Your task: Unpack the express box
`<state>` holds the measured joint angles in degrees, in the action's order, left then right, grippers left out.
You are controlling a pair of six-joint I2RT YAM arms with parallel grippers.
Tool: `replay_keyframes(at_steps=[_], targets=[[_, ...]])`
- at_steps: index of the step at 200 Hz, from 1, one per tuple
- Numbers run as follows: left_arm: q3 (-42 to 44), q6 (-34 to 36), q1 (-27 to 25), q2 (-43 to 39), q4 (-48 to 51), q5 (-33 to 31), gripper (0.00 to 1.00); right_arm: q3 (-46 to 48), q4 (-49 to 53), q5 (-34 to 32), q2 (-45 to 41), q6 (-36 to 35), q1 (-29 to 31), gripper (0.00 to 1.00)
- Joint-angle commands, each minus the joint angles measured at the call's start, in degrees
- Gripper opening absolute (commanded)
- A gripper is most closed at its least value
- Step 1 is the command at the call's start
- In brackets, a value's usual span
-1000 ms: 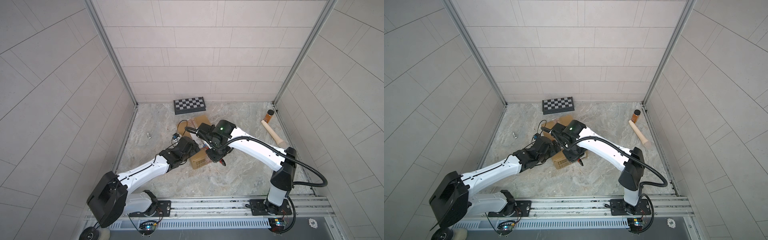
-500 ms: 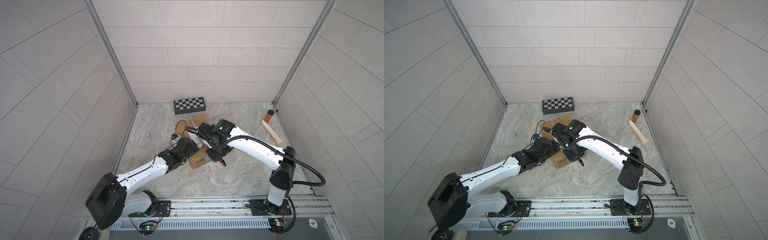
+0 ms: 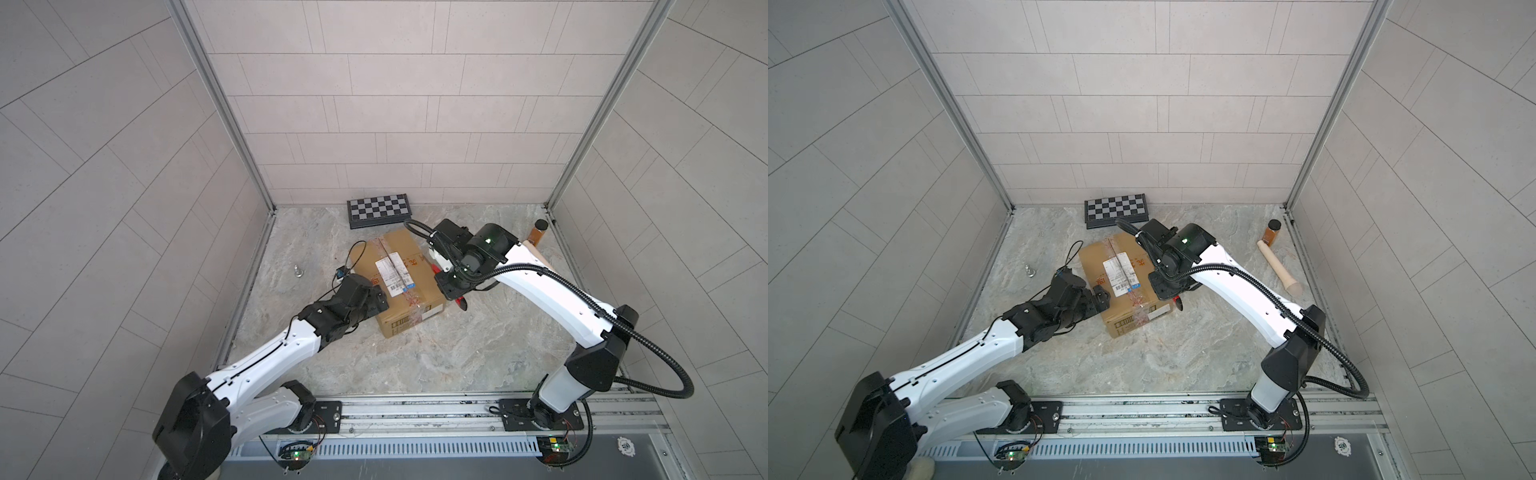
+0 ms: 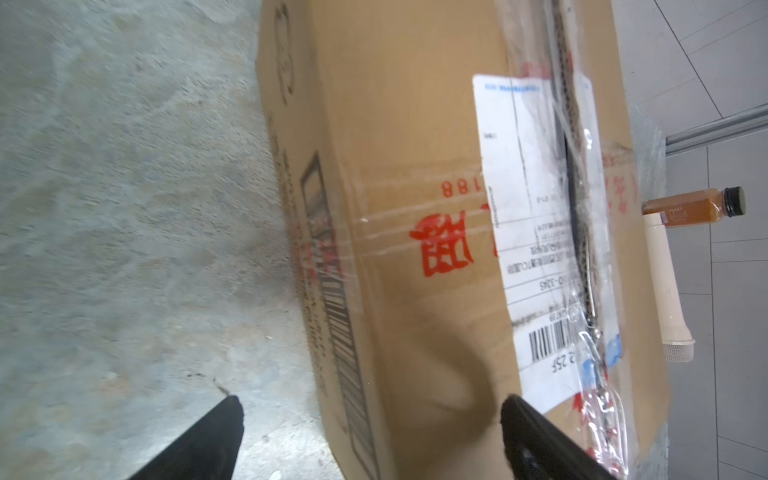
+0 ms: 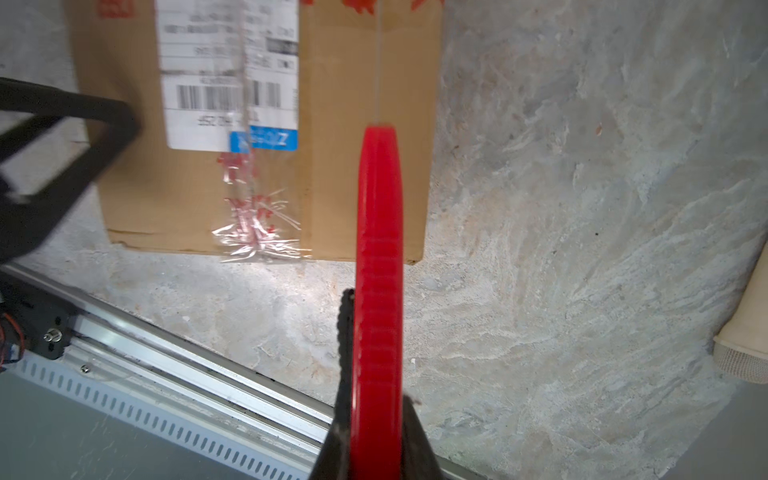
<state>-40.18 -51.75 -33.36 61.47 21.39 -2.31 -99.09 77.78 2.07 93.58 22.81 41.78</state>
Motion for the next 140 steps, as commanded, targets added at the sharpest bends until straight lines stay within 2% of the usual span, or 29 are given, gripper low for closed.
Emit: replay_keyframes(at_steps=[1,22,57,109,140], targets=[[-4.8,10.6,7.5,-2.1,5.3,4.2,1.0,4.1,-2.1,-1.3,-3.5,0.8,-0.6,0.0],[-9.5,17.0,12.4,-0.2,6.8,5.5,1.0,8.5,-2.5,-0.9,-6.4,2.3,-0.7,0.0],[-18.0,24.7,17.3,8.9,5.6,7.6,1.0,17.0,-4.7,-0.6,-12.0,6.0,-0.9,0.0],[-25.1,30.1,18.1,22.0,0.7,9.6,1.0,22.2,-5.6,0.9,-17.8,7.8,-1.2,0.0],[-26.9,31.1,18.1,26.7,-1.3,11.9,1.0,27.5,-9.7,1.8,-20.0,8.1,-1.5,0.0]])
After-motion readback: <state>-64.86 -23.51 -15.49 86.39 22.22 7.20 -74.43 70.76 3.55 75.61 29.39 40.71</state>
